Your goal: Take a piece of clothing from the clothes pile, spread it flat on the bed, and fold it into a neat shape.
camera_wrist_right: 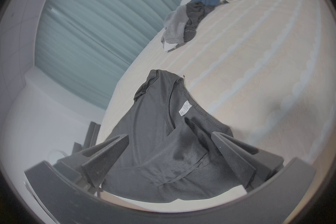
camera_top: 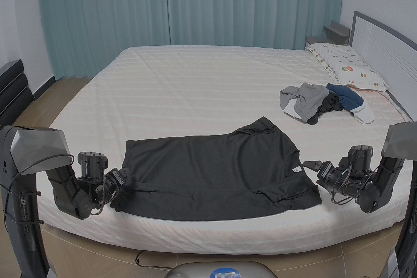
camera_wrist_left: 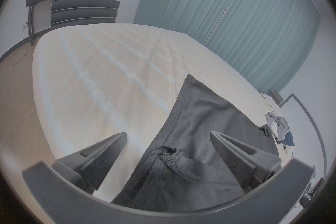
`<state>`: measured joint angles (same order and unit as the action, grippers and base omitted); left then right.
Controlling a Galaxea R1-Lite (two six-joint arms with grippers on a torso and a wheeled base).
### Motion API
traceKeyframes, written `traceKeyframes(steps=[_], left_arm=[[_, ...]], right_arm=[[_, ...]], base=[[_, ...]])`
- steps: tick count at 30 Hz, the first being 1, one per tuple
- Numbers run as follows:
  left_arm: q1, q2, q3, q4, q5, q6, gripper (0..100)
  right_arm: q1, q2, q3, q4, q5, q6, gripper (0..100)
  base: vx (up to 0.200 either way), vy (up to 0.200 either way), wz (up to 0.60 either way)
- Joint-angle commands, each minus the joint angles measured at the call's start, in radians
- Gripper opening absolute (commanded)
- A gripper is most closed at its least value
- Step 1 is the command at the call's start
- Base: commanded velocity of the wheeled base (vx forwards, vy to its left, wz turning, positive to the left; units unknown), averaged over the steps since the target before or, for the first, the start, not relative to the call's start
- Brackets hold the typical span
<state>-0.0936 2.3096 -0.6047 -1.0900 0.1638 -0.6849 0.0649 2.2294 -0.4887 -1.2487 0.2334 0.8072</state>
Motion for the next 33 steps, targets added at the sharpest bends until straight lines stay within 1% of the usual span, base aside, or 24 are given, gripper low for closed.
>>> traceKeyframes(steps=[1, 2, 4, 7, 10, 12, 18, 22, 25, 29, 30, 33], left_arm=[[0.025, -0.082, 0.036, -0.001, -0.004, -0.01, 100], [0.025, -0.091, 0.046, -0.01, -0.006, -0.025, 100], [0.026, -0.102, 0.049, -0.011, -0.004, -0.067, 100], [0.029, -0.116, 0.051, -0.011, -0.012, -0.131, 100], [0.035, -0.122, 0.057, -0.01, -0.026, -0.14, 100], [0.035, -0.121, 0.068, -0.008, -0.041, -0.14, 100], [0.029, -0.121, 0.102, -0.016, -0.046, -0.137, 100], [0.028, -0.125, 0.117, -0.027, -0.052, -0.143, 100], [0.023, -0.116, 0.123, -0.025, -0.084, -0.162, 100], [0.02, -0.114, 0.129, -0.018, -0.138, -0.212, 100], [0.017, -0.114, 0.131, -0.014, -0.161, -0.24, 100], [0.015, -0.114, 0.129, -0.011, -0.198, -0.282, 100]], right_arm=[[0.0, -0.037, 0.016, 0.002, 0.001, 0.087, 100], [-0.002, -0.033, 0.021, 0.0, 0.001, 0.119, 100], [-0.007, -0.028, 0.024, 0.003, 0.001, 0.158, 100], [-0.01, -0.025, 0.033, 0.005, 0.018, 0.196, 100], [-0.007, -0.034, 0.05, 0.006, 0.03, 0.205, 100], [0.003, -0.04, 0.058, 0.005, 0.026, 0.207, 100], [0.024, -0.111, 0.079, 0.034, 0.02, 0.207, 100], [0.07, -0.163, 0.055, 0.152, 0.018, 0.214, 100], [0.108, -0.183, 0.061, 0.213, 0.0, 0.239, 100], [0.138, -0.162, 0.065, 0.213, -0.042, 0.339, 100], [0.139, -0.143, 0.062, 0.213, -0.049, 0.362, 100], [0.135, -0.131, 0.056, 0.213, -0.052, 0.363, 100]], base=[[0.0, 0.0, 0.0], [0.0, 0.0, 0.0], [0.0, 0.0, 0.0], [0.0, 0.0, 0.0], [0.0, 0.0, 0.0], [0.0, 0.0, 0.0], [0.0, 0.0, 0.0], [0.0, 0.0, 0.0], [0.0, 0.0, 0.0], [0.0, 0.0, 0.0], [0.0, 0.0, 0.0], [0.0, 0.0, 0.0]])
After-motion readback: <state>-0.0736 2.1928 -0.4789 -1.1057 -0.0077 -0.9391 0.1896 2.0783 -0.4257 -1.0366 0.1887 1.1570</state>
